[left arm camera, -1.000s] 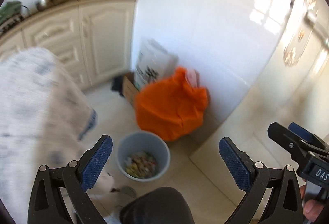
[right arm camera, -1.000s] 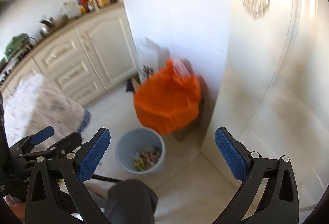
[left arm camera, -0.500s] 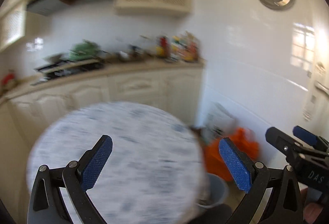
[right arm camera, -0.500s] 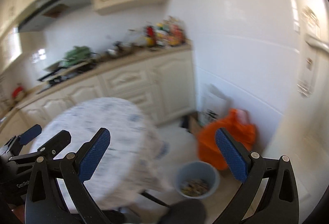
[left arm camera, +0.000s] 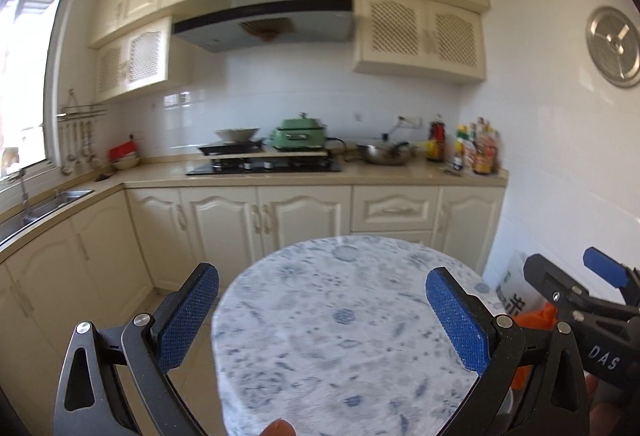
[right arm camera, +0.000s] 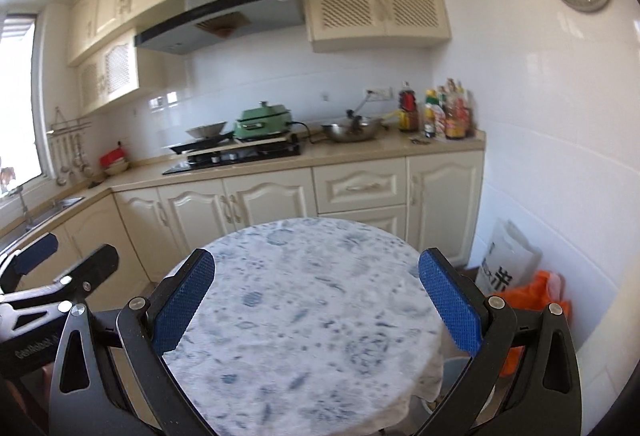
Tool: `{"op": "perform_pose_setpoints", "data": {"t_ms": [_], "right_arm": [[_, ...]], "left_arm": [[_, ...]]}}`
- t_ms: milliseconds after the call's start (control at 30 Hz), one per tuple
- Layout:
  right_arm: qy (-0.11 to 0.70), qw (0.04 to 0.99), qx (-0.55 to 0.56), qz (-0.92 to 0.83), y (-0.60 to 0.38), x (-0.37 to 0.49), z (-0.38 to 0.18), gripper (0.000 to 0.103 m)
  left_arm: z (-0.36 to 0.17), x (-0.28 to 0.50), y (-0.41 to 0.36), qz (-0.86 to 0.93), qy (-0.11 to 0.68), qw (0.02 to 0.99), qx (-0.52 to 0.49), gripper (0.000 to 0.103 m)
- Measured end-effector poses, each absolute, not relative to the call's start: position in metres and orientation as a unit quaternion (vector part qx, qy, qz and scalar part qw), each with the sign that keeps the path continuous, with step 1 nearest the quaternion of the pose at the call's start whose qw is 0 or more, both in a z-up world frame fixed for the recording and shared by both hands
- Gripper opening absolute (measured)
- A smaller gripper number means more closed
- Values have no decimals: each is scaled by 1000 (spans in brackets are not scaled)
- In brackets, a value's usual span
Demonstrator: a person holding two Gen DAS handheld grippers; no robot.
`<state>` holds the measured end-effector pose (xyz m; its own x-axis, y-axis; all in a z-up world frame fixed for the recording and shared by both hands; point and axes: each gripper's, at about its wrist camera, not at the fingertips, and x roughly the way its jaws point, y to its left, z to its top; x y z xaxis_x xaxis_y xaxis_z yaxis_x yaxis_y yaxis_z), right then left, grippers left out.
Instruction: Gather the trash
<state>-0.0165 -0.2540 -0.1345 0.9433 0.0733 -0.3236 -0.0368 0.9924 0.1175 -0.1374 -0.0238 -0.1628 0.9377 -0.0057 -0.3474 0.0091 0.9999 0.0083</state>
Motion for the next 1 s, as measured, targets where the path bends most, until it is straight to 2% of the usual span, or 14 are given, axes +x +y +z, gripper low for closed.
{"op": "perform_pose_setpoints", "data": {"t_ms": [367,1000], "right_arm": [[151,987,50,37,-237,-27,-125,103],[149,987,50,40,-240,-29,-121,103]], "left_arm": [[-133,-163,-44,20,142,990,2,102],[-136,-168,-62,1,135,991,5,102]]}}
